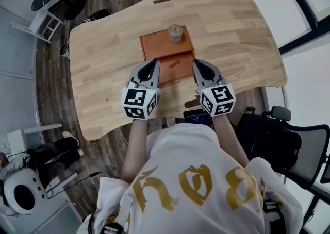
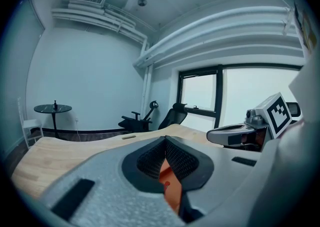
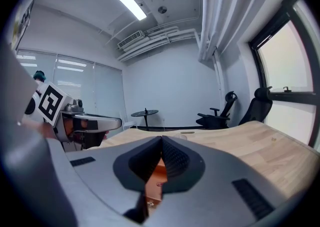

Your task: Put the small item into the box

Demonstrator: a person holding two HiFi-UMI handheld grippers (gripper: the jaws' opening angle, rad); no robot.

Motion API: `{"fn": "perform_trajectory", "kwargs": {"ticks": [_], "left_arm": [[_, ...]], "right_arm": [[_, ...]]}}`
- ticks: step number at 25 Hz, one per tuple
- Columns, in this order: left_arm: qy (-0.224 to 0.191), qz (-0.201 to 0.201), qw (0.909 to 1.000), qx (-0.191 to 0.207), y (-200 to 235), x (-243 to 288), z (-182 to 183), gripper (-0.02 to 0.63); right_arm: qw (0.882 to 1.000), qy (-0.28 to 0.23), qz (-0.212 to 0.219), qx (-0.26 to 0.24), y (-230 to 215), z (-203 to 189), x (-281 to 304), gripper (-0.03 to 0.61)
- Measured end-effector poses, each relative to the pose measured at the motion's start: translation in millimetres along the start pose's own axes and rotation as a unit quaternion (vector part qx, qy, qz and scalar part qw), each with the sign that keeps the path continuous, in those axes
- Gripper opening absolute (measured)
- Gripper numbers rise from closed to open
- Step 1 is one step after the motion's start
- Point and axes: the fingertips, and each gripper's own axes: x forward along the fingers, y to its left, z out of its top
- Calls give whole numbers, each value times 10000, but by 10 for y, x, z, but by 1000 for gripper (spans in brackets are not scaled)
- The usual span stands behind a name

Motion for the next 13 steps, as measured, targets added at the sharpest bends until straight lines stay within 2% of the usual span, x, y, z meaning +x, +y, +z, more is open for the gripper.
{"fn": "perform_trajectory", "kwargs": {"ticks": [13], "left_arm": [[149,-37,9999,-56,16,80,-80,10]], "right_arm": [[10000,79,8,3,-35,-44,20,12]]}}
